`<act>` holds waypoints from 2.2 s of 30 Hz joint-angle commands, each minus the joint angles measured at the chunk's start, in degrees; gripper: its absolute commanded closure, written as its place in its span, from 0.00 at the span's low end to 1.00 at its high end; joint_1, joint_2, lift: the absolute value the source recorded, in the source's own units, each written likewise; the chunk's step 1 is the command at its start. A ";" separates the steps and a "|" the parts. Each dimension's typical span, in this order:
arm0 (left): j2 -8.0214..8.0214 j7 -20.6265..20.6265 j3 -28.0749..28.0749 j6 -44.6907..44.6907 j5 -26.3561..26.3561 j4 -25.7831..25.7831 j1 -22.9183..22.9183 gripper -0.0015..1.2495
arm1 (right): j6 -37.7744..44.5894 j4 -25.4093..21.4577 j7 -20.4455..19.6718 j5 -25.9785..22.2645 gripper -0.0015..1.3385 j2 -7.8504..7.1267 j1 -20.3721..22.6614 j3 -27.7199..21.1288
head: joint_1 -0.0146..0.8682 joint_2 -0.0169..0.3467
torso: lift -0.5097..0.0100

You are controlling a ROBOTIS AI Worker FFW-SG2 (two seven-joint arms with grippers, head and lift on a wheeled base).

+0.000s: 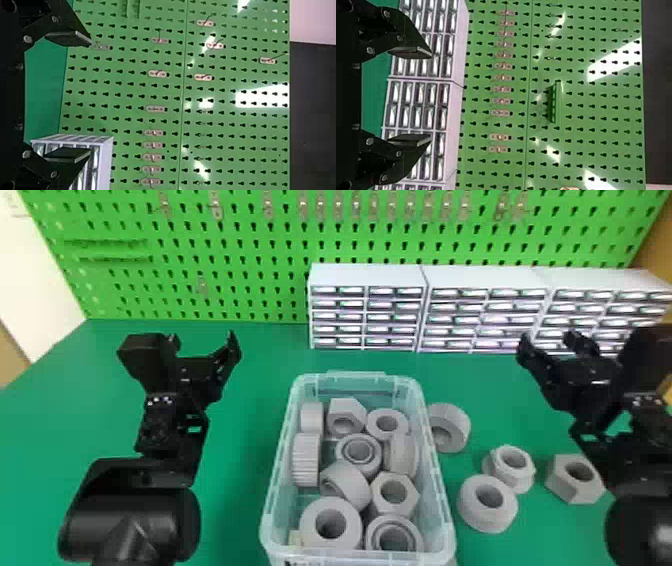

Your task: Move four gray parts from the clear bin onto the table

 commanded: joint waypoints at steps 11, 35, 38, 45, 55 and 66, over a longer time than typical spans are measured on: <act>0.00 0.00 -0.39 0.00 0.12 0.00 0.22 0.23 | 0.00 -0.11 0.00 -0.08 0.39 0.11 0.13 -0.03 | 0.80 0.24 | 0.88; 0.00 0.00 -0.48 0.00 0.04 0.00 -0.04 0.23 | 0.00 -0.11 0.00 -0.17 0.39 0.29 0.22 -0.21 | 0.80 0.24 | 0.88; 0.00 0.00 -0.66 0.00 -0.05 0.00 -0.22 0.23 | 0.00 -0.11 0.00 -0.17 0.39 0.29 0.22 -0.38 | 0.80 0.24 | 0.88; 0.00 0.00 -0.66 0.00 -0.05 0.00 -0.22 0.23 | 0.00 -0.11 0.00 -0.26 0.39 0.29 0.13 -0.38 | 0.80 0.24 | 0.88; 0.00 0.00 -0.83 0.26 -0.05 0.09 -0.13 0.23 | 0.00 -0.11 0.00 0.18 0.39 0.29 -0.04 0.14 | 0.80 0.24 | 0.88; 0.00 0.00 -0.74 0.35 -0.05 0.09 -0.22 0.23 | 0.09 0.15 -0.09 0.18 0.39 0.20 -0.13 0.23 | 0.80 0.24 | 0.88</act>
